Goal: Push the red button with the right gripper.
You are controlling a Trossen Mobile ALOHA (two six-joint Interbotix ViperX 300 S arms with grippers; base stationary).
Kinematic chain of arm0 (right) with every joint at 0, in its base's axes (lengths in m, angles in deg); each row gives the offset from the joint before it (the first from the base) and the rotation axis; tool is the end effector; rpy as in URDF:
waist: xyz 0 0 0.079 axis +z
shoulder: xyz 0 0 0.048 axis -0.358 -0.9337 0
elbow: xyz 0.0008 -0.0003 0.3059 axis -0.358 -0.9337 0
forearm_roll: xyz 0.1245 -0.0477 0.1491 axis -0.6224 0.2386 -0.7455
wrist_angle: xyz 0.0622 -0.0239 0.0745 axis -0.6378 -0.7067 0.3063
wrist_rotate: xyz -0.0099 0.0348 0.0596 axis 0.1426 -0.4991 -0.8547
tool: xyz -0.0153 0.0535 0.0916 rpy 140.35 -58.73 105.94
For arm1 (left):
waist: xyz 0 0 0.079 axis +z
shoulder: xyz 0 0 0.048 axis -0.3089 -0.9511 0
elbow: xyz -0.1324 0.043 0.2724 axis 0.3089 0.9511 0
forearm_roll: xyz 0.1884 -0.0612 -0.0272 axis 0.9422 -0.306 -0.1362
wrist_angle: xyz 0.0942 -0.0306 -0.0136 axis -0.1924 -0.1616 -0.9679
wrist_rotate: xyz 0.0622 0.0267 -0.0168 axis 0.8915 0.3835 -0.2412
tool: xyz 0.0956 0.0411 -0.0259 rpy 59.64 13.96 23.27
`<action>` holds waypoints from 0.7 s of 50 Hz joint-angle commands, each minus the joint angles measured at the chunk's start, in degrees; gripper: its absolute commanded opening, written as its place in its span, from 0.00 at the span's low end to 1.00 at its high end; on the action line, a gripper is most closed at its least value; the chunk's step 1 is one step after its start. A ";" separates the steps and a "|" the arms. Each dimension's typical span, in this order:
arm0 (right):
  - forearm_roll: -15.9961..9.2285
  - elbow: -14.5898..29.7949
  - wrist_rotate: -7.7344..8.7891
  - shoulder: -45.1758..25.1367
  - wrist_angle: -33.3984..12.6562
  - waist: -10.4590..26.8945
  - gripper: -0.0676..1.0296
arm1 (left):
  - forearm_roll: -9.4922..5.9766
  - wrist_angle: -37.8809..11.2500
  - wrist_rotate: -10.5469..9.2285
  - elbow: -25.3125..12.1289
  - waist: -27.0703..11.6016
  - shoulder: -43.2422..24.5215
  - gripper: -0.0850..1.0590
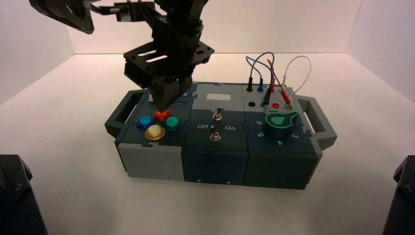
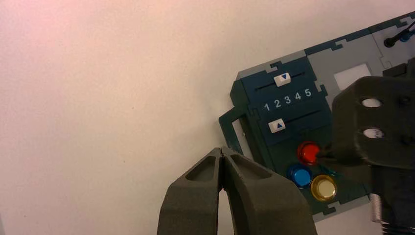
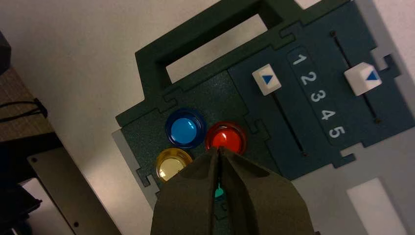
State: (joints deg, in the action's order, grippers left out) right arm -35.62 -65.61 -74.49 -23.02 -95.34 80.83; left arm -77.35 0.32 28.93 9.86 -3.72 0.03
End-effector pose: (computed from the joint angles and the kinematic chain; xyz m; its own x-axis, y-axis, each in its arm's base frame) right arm 0.1928 0.3579 0.0469 0.1000 0.3187 -0.9426 -0.8221 0.5601 0.1022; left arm 0.2228 -0.0880 0.1579 0.4901 -0.1910 -0.8505 0.4087 0.9121 0.0307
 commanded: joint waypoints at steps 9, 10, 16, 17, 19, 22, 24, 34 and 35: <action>-0.44 1.76 0.09 -1.85 0.62 0.35 0.04 | 0.00 0.18 0.26 -1.93 0.00 0.09 0.05; -0.44 1.76 0.00 -1.93 0.62 0.35 0.04 | 0.00 0.18 0.35 -1.93 0.00 0.09 0.05; -0.44 2.11 0.00 -2.37 0.62 0.35 0.04 | 0.00 0.18 0.35 -1.85 0.00 0.00 0.05; -0.44 2.11 0.00 -2.20 0.62 0.35 0.04 | 0.00 0.18 0.35 -1.85 0.00 0.00 0.05; -0.53 2.11 0.00 -2.02 0.62 0.35 0.04 | 0.00 0.18 0.35 -1.85 0.00 0.00 0.05; -0.70 1.85 0.09 -0.53 0.00 0.35 0.04 | 0.00 0.09 0.44 -1.85 0.00 -0.09 0.05; -0.70 1.76 0.00 0.18 -0.26 0.35 0.04 | 0.00 0.18 0.35 -1.76 0.00 -0.26 0.05; -0.35 1.23 -0.09 5.45 -2.64 0.35 0.04 | 0.00 0.18 0.35 -1.93 0.00 -1.14 0.05; -0.35 1.14 -0.26 6.15 -2.90 0.35 0.04 | 0.09 0.18 0.44 -1.93 0.09 -1.23 0.05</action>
State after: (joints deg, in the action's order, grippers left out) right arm -35.88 -64.82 -74.40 -21.79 -97.45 81.18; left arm -77.35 0.24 28.93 9.86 -3.81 -0.94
